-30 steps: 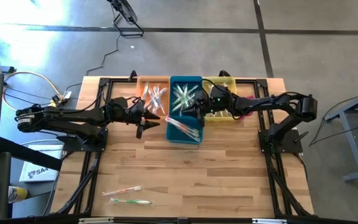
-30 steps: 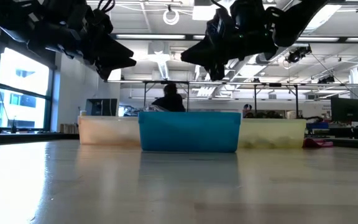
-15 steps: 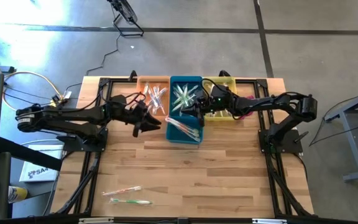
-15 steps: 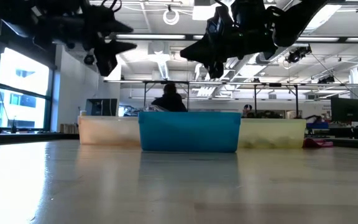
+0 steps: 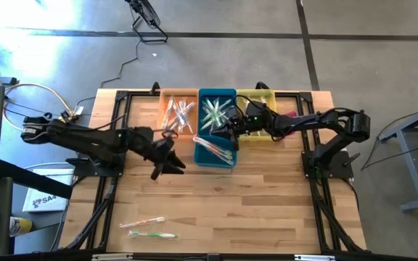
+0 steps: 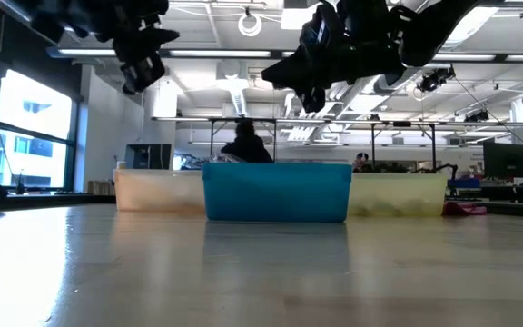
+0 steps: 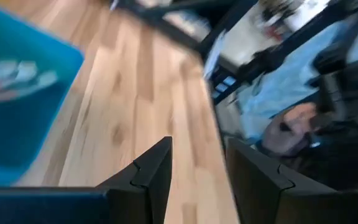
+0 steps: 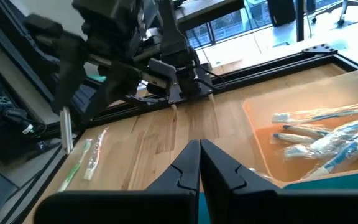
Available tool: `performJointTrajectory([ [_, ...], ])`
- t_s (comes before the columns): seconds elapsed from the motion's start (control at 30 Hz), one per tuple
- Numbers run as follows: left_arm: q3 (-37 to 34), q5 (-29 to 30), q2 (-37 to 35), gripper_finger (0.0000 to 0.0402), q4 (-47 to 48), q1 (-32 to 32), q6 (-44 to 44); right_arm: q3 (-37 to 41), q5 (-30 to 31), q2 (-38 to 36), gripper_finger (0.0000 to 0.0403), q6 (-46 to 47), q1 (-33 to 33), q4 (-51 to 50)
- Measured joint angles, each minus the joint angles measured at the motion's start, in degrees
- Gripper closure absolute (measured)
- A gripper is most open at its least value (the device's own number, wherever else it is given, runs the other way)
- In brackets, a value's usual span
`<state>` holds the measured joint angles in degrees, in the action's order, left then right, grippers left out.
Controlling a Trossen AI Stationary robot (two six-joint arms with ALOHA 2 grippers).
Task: Pick & Place Toothbrushes
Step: Put the orange toothbrush into the bottom blue bin
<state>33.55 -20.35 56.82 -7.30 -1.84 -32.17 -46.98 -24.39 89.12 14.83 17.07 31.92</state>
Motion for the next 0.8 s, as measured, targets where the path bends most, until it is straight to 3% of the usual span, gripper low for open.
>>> performJointTrajectory([
  [0.2, 4.6, 11.0, 0.0, 0.0252, 15.3, -8.5, -3.5, 0.0, 0.3, 0.0, 0.0399, -0.1, -0.4, 0.0],
  [0.33, 6.1, 18.0, 0.0, 0.0256, 20.5, -15.1, -4.6, 0.0, 0.3, 0.0, 0.0399, 0.1, -0.6, 0.0],
  [0.5, 6.1, 26.5, 0.1, 0.0277, 21.2, -23.3, -9.1, 0.0, 0.0, 0.0, 0.0399, 0.6, -0.8, 0.0],
  [0.8, 6.1, 31.8, 4.5, 0.0291, 18.3, -35.5, -22.4, 0.0, 0.4, 0.0, 0.0399, 0.5, -3.4, 0.0],
])
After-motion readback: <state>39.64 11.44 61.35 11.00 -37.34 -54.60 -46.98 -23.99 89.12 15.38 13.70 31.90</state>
